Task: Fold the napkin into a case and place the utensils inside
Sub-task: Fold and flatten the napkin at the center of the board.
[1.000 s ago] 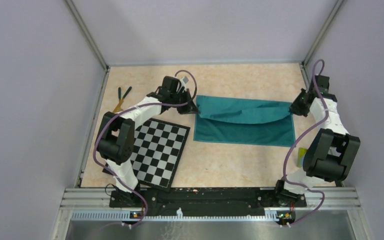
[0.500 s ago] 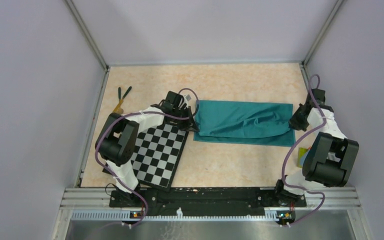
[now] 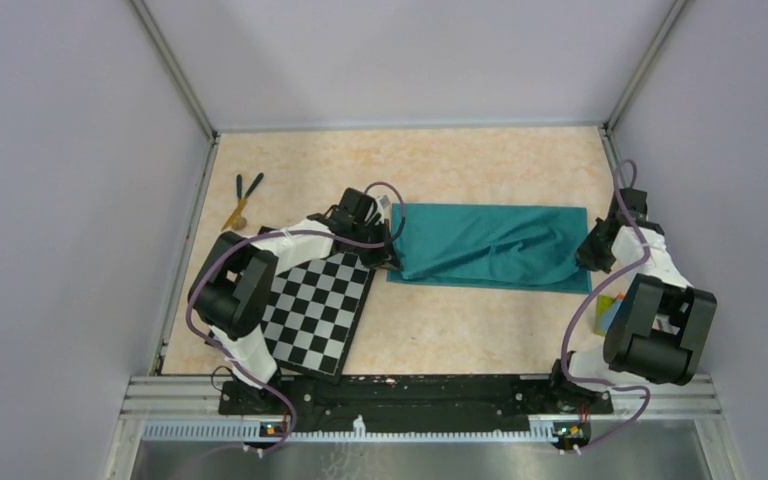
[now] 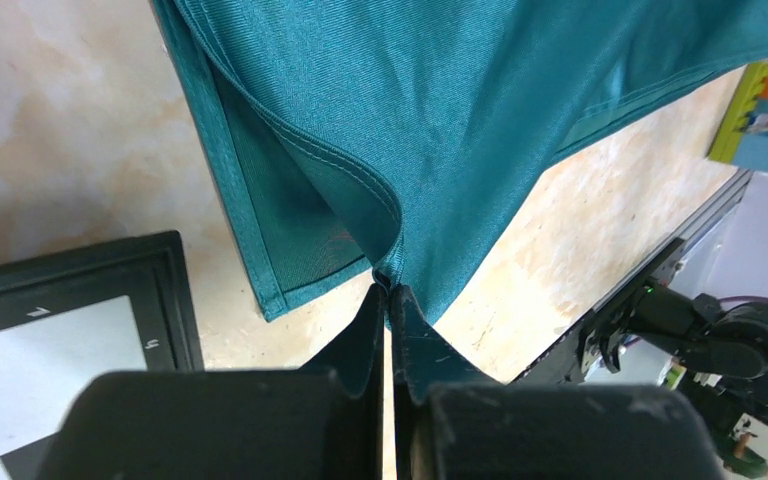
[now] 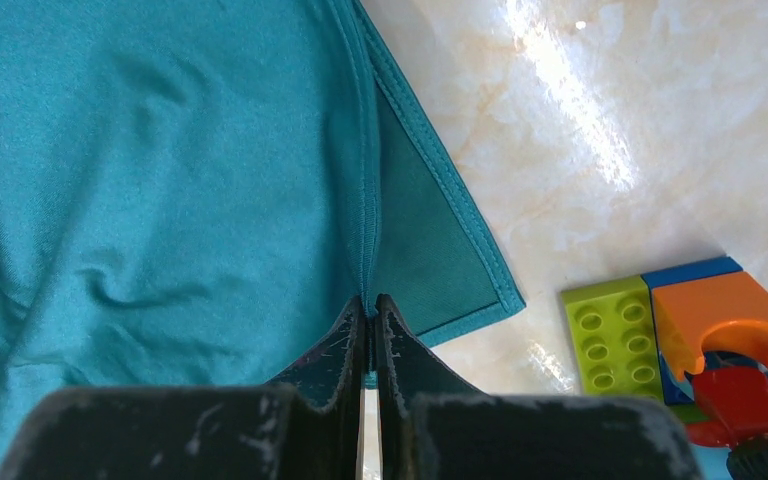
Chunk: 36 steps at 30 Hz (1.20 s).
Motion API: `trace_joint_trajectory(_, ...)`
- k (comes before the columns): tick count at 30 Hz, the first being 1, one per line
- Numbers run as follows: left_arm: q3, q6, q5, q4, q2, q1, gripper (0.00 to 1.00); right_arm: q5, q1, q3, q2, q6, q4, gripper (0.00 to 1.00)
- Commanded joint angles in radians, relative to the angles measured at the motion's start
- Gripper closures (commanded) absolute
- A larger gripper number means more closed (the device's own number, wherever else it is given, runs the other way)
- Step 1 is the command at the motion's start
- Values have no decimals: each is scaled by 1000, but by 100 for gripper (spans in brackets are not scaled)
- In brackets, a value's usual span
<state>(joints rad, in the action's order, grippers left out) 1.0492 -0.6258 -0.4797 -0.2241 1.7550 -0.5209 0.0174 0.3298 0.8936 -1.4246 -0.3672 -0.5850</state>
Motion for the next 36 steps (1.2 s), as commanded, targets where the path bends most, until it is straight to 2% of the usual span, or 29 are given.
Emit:
trace_joint_trajectory(1, -23, 0, 41, 9, -3, -27, 100, 0, 3, -6, 3, 1, 30, 100)
trace_joint_trajectory(12, 12, 40, 140, -79, -57, -18, 100, 40, 3, -5, 58, 0, 11, 100)
trace_joint_trajectory(20, -3, 29, 99, -46, -1, -19, 100, 34, 3, -3, 15, -3, 32, 100)
trace_joint_trajectory(36, 9, 39, 111, -54, 24, -20, 100, 22, 3, -29, -70, -9, 97, 100)
